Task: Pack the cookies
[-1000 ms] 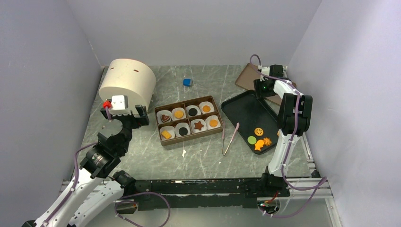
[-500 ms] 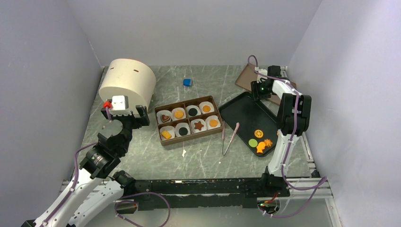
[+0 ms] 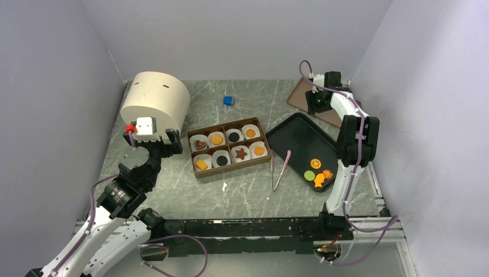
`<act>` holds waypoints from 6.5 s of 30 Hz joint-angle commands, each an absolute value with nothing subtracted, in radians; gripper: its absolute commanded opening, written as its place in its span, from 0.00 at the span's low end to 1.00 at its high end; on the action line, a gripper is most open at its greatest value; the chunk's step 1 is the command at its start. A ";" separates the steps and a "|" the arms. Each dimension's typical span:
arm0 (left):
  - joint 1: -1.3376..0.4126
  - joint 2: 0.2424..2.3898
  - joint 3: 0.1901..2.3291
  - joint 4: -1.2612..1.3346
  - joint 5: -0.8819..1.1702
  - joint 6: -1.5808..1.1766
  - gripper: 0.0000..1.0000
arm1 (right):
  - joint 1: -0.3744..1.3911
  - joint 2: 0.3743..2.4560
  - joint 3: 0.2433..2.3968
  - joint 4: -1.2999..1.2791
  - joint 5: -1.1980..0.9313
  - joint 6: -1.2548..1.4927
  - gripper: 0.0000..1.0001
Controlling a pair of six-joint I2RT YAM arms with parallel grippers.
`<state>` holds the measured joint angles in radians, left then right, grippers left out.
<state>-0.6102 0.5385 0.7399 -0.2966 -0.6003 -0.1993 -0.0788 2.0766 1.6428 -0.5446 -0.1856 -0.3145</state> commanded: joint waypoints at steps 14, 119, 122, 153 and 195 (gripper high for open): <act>-0.613 0.559 0.741 -0.258 -0.625 -0.175 0.96 | -0.081 2.193 1.766 -0.576 -0.120 -0.421 0.48; -0.742 1.162 0.818 0.341 0.047 -0.510 0.90 | 0.641 1.313 1.204 0.049 0.094 0.420 0.00; -0.767 1.210 0.834 0.374 0.020 -0.501 0.89 | 0.658 1.290 1.177 0.084 0.082 0.445 0.00; -0.940 1.385 1.049 0.278 -0.385 -0.126 0.05 | 0.691 1.162 1.040 0.231 0.029 0.480 0.02; -0.954 0.853 0.562 0.595 -0.608 1.159 0.05 | 0.323 1.049 1.145 -0.156 -0.282 0.636 0.92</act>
<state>-0.9470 0.9203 0.6014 0.4107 -0.6857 0.9848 0.3374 1.0348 1.1252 -0.1940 -0.1238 0.5545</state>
